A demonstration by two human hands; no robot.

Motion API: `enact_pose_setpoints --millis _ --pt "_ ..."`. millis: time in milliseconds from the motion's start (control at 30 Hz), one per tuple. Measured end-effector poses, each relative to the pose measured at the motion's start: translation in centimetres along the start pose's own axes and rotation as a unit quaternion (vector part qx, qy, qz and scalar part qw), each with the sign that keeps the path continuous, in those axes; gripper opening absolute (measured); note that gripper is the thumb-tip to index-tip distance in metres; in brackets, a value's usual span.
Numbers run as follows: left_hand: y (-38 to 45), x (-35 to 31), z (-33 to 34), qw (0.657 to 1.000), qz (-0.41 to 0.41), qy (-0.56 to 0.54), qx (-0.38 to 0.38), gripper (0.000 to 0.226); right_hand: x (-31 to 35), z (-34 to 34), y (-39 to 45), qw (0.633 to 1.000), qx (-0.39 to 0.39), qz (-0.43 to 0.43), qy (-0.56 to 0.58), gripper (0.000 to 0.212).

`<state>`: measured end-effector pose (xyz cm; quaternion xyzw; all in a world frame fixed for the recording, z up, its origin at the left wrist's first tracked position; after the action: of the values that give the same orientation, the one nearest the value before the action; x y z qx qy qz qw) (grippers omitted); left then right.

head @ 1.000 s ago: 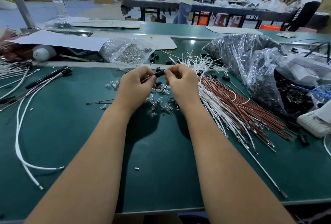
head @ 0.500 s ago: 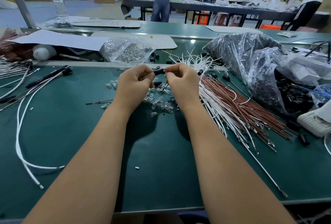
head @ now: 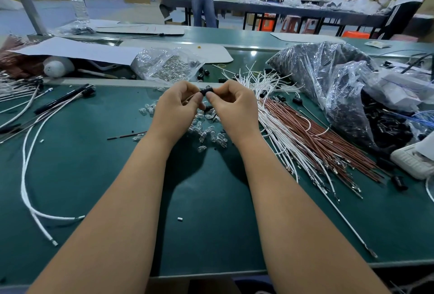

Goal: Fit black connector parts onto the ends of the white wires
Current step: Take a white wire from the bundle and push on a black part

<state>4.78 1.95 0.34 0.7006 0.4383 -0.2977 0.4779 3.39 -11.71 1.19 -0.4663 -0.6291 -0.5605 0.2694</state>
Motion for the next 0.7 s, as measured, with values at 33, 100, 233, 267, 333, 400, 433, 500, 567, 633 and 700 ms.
enact_pose_setpoints --millis 33,100,233,267,333,400,433,500,567,633,700 --pt "0.1 0.0 -0.1 1.0 0.002 -0.002 -0.002 0.008 -0.1 0.0 0.1 1.0 -0.002 -0.001 0.001 0.01" --pt "0.2 -0.1 -0.3 1.0 0.004 -0.002 -0.002 0.008 -0.2 0.0 0.1 1.0 -0.006 0.0 -0.002 0.011" --pt "0.2 -0.3 -0.2 0.999 -0.012 -0.03 0.015 0.016 -0.2 -0.2 0.3 1.0 -0.016 0.003 -0.003 0.011" --pt "0.2 -0.4 -0.2 0.999 -0.018 -0.038 0.021 0.018 -0.2 -0.3 0.3 1.0 -0.017 0.003 -0.002 0.013" --pt "0.2 -0.5 -0.2 0.998 -0.026 -0.046 0.036 0.02 -0.2 -0.5 0.3 1.0 -0.016 0.003 -0.005 0.016" --pt "0.2 -0.6 -0.3 0.997 -0.026 -0.054 0.045 0.021 -0.2 -0.4 0.3 1.0 -0.016 0.005 -0.017 0.012" --pt "0.2 -0.7 -0.4 0.997 -0.024 -0.055 0.041 0.021 -0.2 -0.3 0.3 0.999 -0.017 0.008 -0.028 0.009" --pt "0.0 -0.6 -0.6 0.999 -0.019 -0.044 0.016 0.018 -0.2 -0.2 0.3 0.998 -0.011 0.013 -0.067 0.006" --pt "0.0 -0.4 -0.9 1.0 -0.011 -0.006 -0.022 0.014 -0.4 0.0 0.3 0.99 0.024 0.016 -0.136 0.011" --pt "0.1 0.1 -1.2 0.996 -0.015 0.064 -0.059 0.011 -0.7 0.6 0.2 0.972 0.104 0.033 -0.209 0.014" --pt "0.3 0.7 -1.5 0.987 -0.029 0.136 -0.079 0.013 -0.9 1.5 -0.2 0.936 0.19 0.038 -0.294 0.023"
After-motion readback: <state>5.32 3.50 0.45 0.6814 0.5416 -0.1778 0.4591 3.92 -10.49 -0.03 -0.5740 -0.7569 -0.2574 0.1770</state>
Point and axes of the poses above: each hand's wrist, its own y-axis towards the middle knuckle, its own z-axis out of the palm, x = y × z, the point moved 3 cm from there along y, towards the middle knuckle, and after that the axes turned 8 degrees about x, right-handed, at the moved point
